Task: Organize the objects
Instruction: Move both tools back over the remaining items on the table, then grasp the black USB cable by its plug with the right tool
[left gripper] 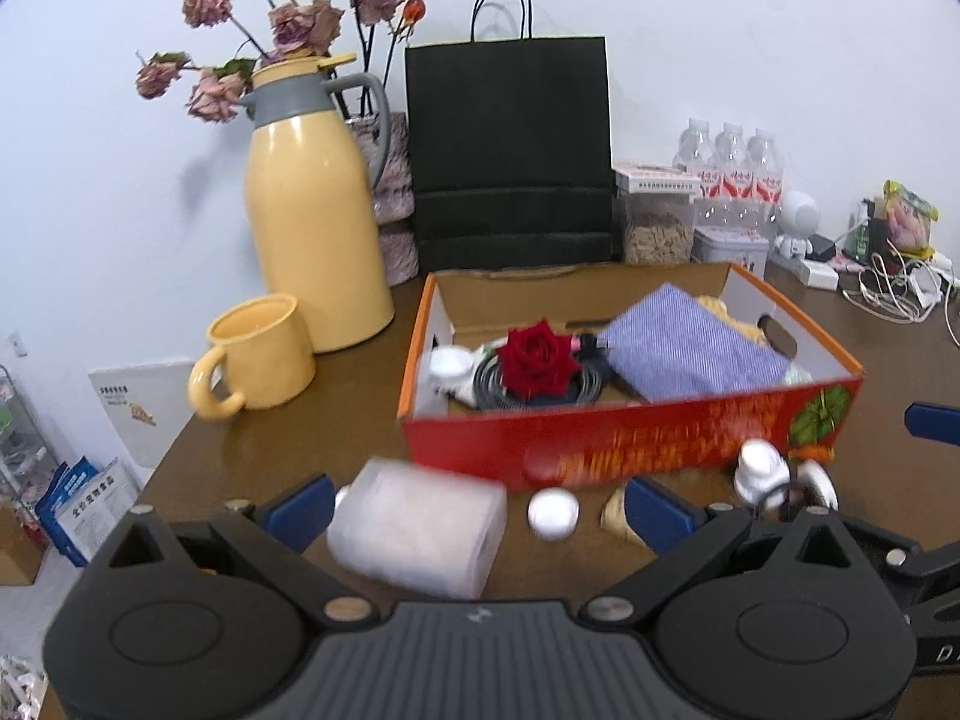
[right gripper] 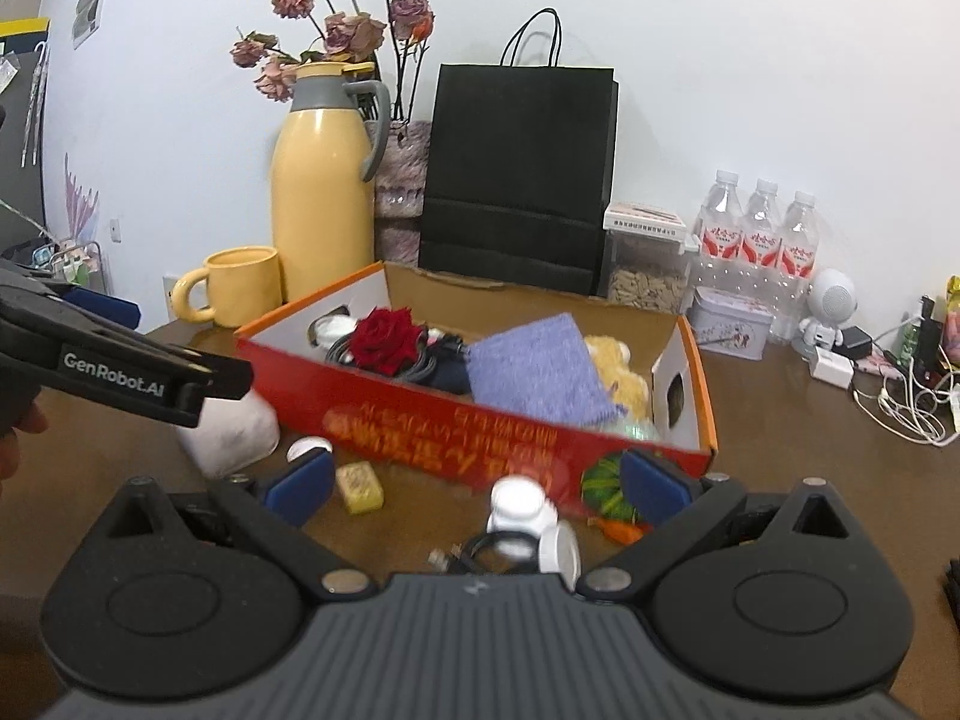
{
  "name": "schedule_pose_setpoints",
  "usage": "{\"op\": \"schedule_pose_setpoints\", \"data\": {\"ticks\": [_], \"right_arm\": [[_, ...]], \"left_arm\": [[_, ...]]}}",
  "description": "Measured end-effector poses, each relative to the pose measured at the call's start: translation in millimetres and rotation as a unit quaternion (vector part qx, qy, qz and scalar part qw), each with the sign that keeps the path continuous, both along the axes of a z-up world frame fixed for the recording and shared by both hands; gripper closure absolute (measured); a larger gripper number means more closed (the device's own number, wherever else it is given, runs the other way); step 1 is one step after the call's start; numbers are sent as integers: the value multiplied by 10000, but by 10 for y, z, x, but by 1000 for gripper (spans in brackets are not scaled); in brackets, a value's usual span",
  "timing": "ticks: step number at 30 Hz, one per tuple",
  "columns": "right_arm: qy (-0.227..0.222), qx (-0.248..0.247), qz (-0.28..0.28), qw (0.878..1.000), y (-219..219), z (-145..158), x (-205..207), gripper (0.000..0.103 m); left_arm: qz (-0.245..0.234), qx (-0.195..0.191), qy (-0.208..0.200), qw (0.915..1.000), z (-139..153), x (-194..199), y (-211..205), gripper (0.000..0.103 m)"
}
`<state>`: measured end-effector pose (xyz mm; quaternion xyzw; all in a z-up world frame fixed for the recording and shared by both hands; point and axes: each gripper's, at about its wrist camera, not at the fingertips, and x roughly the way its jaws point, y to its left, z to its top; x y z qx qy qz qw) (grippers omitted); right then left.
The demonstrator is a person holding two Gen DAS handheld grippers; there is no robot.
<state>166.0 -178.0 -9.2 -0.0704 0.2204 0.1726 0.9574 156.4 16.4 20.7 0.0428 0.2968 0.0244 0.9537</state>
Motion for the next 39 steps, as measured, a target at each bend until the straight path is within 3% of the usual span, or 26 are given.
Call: {"op": "schedule_pose_setpoints", "data": {"ticks": [14, 26, 30, 33, 37, 39], "right_arm": [[344, -246, 144, 9990, 170, -216, -556, 0], [622, -394, 433, 9963, 537, -409, -585, 0], [766, -408, 588, 9945, 670, -481, -499, 11], [899, -382, 673, 9929, 756, -534, -417, 28], [1019, -328, 751, 9914, 825, -578, -325, 38], [1059, -285, 827, 9905, 850, -587, -295, 48]], "left_arm": [[-76, -30, 328, 9994, -260, -628, 233, 0], [-8, -129, 480, 9988, -410, -754, 603, 0], [48, -161, 510, 9986, -434, -722, 727, 0], [73, -179, 526, 9984, -451, -686, 799, 0], [71, -222, 513, 9984, -460, -635, 885, 0], [50, -263, 515, 9983, -462, -608, 916, 0]]}}
